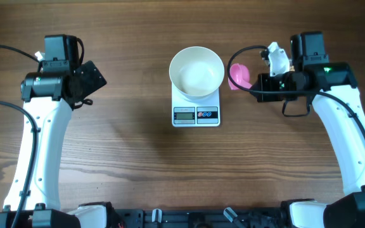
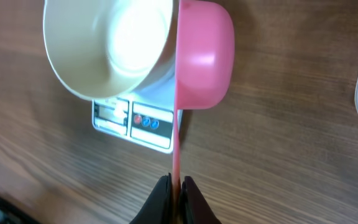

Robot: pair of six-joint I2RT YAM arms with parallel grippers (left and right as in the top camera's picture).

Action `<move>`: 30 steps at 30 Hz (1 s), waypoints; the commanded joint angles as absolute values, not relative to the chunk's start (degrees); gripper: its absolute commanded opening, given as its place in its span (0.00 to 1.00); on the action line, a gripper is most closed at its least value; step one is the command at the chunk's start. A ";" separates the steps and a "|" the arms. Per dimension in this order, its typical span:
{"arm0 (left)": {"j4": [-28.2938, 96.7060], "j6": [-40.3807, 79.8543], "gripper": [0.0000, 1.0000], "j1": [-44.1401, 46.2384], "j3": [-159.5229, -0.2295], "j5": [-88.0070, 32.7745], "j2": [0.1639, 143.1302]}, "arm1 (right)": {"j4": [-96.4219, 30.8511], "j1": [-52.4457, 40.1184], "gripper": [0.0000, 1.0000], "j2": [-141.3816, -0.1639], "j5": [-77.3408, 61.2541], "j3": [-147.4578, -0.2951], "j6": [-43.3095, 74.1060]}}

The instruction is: Scoop item into bowl and weigh 150g on scale

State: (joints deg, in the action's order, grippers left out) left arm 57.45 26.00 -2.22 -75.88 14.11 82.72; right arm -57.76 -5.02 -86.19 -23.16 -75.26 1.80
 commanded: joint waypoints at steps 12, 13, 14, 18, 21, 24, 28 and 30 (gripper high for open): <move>57.28 25.89 1.00 -2.48 -76.09 15.03 83.26 | -56.69 -5.30 0.04 -86.70 -28.67 -75.70 16.99; 57.28 25.89 1.00 -2.48 -76.09 15.03 83.26 | -56.99 -5.30 0.04 -86.70 -28.64 -75.70 16.95; 57.28 25.89 1.00 -2.48 -76.09 15.03 83.26 | -57.21 -5.30 0.04 -86.70 -28.58 -75.70 16.80; 57.28 25.89 1.00 -2.48 -76.09 15.03 83.26 | -57.54 -5.28 0.04 -86.70 -24.82 -75.72 16.53; 57.28 25.89 1.00 -2.48 -76.09 15.03 83.26 | -58.19 -5.23 0.04 -86.67 -20.49 -75.72 16.60; 57.28 25.89 1.00 -2.48 -76.09 15.03 83.26 | -60.36 -5.17 0.04 -86.63 -14.76 -75.75 16.78; 57.28 25.89 1.00 -2.48 -76.09 15.03 83.26 | -64.16 -4.91 0.04 -86.46 -7.09 -75.75 16.67; 57.28 25.89 1.00 -2.48 -76.09 15.03 83.26 | -65.67 -4.91 0.04 -86.46 -3.20 -75.75 16.53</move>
State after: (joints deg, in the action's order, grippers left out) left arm 57.43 26.00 -2.22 -75.88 14.11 82.72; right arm -64.23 -5.02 -86.19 -12.97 -75.26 16.32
